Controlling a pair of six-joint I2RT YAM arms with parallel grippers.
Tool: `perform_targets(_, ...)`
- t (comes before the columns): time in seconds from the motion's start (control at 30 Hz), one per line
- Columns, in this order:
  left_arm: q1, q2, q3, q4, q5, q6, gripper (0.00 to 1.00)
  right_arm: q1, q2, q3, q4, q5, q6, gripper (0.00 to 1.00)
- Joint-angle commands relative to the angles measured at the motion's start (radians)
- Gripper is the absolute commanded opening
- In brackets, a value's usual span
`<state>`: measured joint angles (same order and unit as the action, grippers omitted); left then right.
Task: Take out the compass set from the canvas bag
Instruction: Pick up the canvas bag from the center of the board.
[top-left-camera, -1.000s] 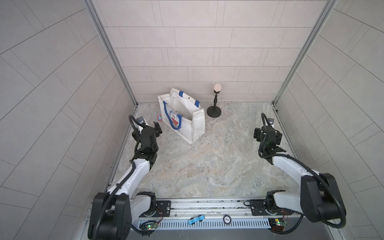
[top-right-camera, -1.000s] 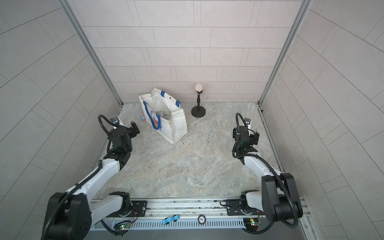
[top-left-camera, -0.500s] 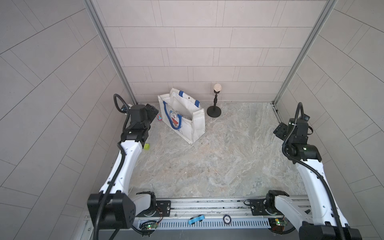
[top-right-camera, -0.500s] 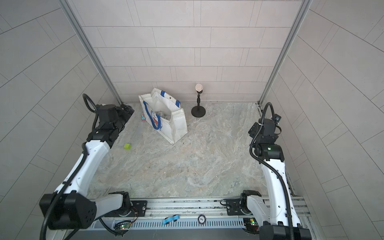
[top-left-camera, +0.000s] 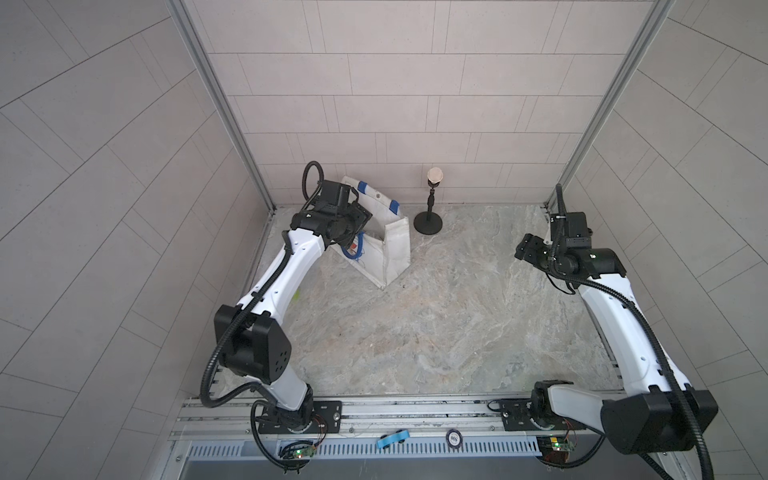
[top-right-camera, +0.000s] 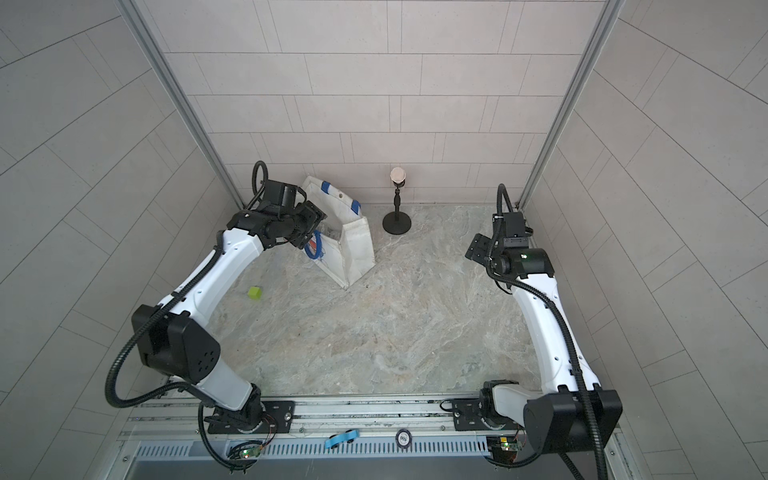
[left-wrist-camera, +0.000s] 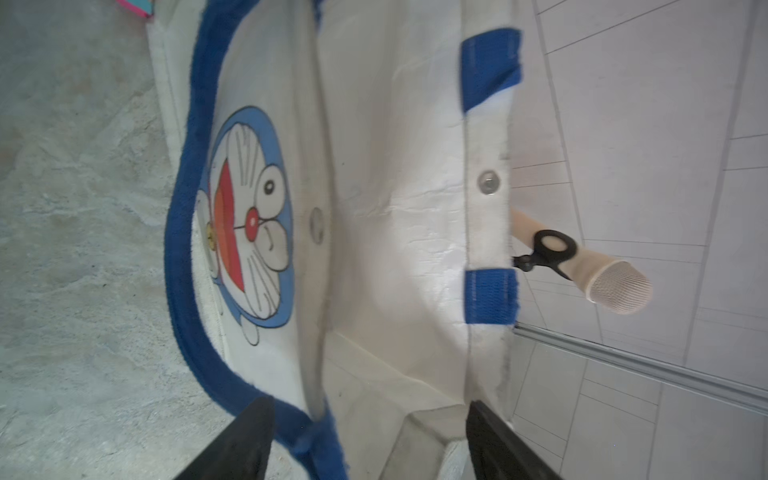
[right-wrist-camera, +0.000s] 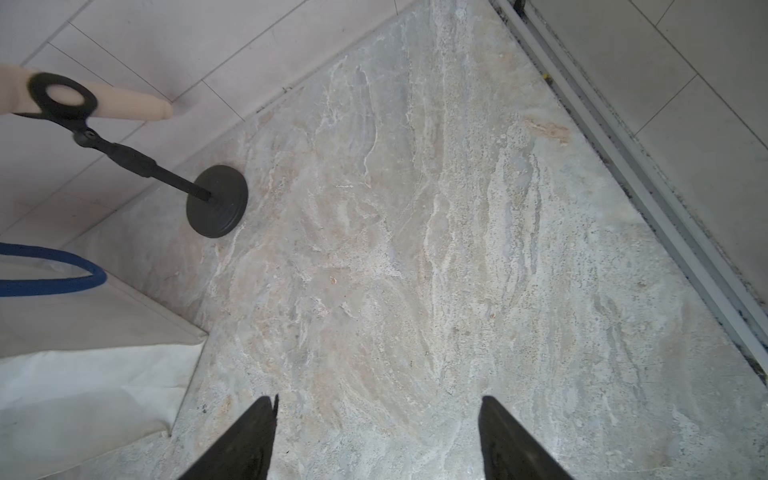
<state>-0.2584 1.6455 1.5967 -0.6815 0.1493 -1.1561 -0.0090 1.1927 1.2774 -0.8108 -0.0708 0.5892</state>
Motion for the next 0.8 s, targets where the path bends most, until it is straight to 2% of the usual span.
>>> perform_targets(0.0, 0.01, 0.008, 0.034, -0.113, -0.048, -0.06, 0.79, 0.021, 0.028, 0.06, -0.056, 0.024, -0.009, 0.76)
perform_targets(0.17, 0.025, 0.058, 0.05, -0.072, -0.063, -0.059, 0.76, 0.077, 0.04, 0.057, -0.032, 0.029, -0.053, 0.77)
perform_targets(0.3, 0.047, 0.135, 0.116, -0.06, -0.062, -0.023, 0.66, 0.152, 0.084, 0.111, -0.05, 0.08, -0.075, 0.72)
perform_targets(0.4, 0.055, 0.186, 0.173, -0.052, -0.039, 0.02, 0.43, 0.192, 0.134, 0.189, -0.117, 0.143, -0.061, 0.7)
perform_targets(0.5, 0.061, 0.246, 0.262, -0.093, 0.039, 0.079, 0.08, 0.193, 0.163, 0.24, -0.18, 0.178, -0.023, 0.76)
perform_targets(0.53, 0.062, 0.265, 0.305, -0.134, 0.063, 0.105, 0.0, 0.193, 0.162, 0.248, -0.203, 0.208, 0.01, 0.77)
perform_targets(0.63, 0.062, 0.291, 0.424, -0.252, 0.078, 0.207, 0.0, 0.192, 0.106, 0.219, -0.208, 0.273, 0.061, 0.81)
perform_targets(0.67, 0.062, 0.29, 0.461, -0.286, 0.075, 0.239, 0.0, 0.187, 0.066, 0.175, -0.148, 0.236, 0.043, 0.82)
perform_targets(0.7, 0.062, 0.291, 0.496, -0.316, 0.075, 0.274, 0.0, 0.183, 0.028, 0.13, -0.079, 0.174, 0.002, 0.87)
perform_targets(0.73, 0.062, 0.295, 0.548, -0.35, 0.075, 0.31, 0.0, 0.178, -0.009, 0.094, -0.026, 0.099, -0.026, 1.0)
perform_targets(0.77, 0.061, 0.301, 0.593, -0.387, 0.074, 0.341, 0.0, 0.179, -0.026, 0.083, -0.007, 0.062, -0.039, 1.0)
